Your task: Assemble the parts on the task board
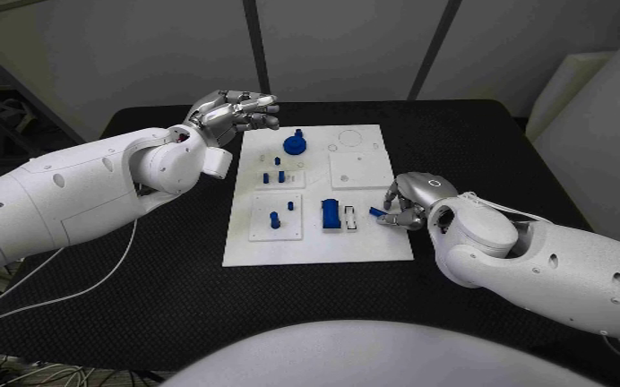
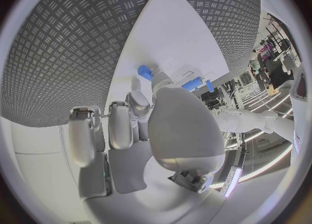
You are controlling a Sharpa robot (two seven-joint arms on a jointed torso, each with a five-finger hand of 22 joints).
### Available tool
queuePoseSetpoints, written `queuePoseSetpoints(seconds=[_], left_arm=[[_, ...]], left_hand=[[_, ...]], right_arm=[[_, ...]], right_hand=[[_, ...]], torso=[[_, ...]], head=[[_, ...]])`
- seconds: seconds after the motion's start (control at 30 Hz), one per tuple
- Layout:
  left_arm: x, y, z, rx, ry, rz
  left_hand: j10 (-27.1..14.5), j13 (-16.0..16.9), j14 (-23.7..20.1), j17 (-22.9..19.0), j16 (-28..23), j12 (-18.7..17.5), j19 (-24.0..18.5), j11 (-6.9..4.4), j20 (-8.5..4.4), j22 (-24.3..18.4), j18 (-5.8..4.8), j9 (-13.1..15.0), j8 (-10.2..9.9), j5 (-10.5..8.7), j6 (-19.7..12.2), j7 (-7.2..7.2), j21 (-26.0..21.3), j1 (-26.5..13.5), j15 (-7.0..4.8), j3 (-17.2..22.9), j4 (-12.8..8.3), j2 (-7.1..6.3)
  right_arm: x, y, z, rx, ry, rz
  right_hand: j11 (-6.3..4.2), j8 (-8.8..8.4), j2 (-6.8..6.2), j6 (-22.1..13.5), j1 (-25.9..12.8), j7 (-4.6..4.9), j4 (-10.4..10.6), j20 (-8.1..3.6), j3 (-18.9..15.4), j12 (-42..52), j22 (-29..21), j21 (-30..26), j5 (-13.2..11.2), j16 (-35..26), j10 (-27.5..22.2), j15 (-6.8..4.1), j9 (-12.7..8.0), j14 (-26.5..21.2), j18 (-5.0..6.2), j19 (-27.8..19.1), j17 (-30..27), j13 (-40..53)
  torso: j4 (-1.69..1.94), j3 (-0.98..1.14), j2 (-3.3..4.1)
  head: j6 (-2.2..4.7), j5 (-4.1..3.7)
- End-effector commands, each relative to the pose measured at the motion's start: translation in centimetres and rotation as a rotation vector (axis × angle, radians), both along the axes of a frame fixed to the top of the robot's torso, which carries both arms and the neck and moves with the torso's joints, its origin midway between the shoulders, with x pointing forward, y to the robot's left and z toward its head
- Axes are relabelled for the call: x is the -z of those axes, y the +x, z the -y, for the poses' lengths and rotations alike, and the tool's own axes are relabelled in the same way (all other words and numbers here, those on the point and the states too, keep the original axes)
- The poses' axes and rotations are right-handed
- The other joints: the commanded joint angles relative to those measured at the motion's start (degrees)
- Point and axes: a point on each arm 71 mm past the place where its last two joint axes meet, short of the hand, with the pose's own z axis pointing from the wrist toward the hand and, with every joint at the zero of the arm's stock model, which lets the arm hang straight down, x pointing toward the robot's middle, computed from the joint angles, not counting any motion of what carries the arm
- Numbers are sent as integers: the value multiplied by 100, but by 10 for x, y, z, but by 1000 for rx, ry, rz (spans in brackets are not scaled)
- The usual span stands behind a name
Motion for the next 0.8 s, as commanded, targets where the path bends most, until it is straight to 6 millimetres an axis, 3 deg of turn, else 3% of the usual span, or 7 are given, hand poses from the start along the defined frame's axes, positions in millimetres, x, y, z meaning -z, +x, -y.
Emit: queuePoseSetpoints(seconds=[0.03,0.1,0.23,0.3,0.63,0.8], left_arm=[[-1,0,1,12,-10,2],[-1,0,2,12,-10,2],[-1,0,1,11,-10,2],[-1,0,1,11,-10,2],[-1,0,2,12,-10,1],[-1,0,1,13,-9,0]], left_hand=[[-42,0,24,5,-39,-31,-2,-3,51,-5,-80,-7,-19,-36,-50,-3,-36,-42,0,-25,8,23],[-42,0,24,5,-39,-31,-2,-3,51,-5,-80,-7,-19,-36,-50,-3,-36,-42,0,-25,8,23],[-42,0,24,5,-39,-31,-2,-3,51,-5,-80,-7,-19,-36,-50,-3,-36,-42,0,-25,8,23],[-42,0,24,5,-39,-31,-2,-3,51,-5,-80,-7,-19,-36,-50,-3,-36,-42,0,-25,8,23],[-47,0,25,7,-46,-31,-1,-2,52,-15,-79,-9,-22,-36,-57,0,-38,-40,1,-30,7,24],[-47,0,25,7,-46,-31,-1,-2,52,-15,-79,-9,-22,-36,-57,0,-38,-40,1,-30,7,24]], right_arm=[[0,-1,-2,-17,-8,9],[1,-1,-2,-19,-14,-5],[4,-2,-3,-19,-30,-46],[5,-2,-3,-21,-36,-62],[8,-3,-7,-29,-46,-100],[8,-3,-7,-18,-50,-94]], right_hand=[[16,23,-7,-46,52,-3,-19,47,-12,-2,1510,16,16,-35,-20,40,-13,236,-43,604,14,4],[16,34,20,-31,72,-4,-24,52,3,19,1510,16,36,-31,-12,42,-24,239,-43,604,23,18],[-41,100,296,204,350,-71,-161,35,202,122,1510,16,100,7,34,4,-43,255,-43,604,88,86],[-68,100,360,290,422,-86,-220,13,258,154,1510,16,351,27,47,-14,-69,263,-43,604,120,110],[-140,100,573,617,633,-195,-482,-60,503,209,1510,16,995,115,88,-96,-153,289,-43,604,270,151],[-148,88,599,656,637,-206,-562,-71,556,204,1510,16,1145,130,96,-102,-167,293,-43,604,299,148]], torso=[[0,1,1],[0,1,0],[-3,-1,2],[-4,-2,3],[1,-2,-2],[2,-6,-1]], head=[[-1,-1],[-1,2],[-1,10],[-1,12],[-1,32],[-1,36]])
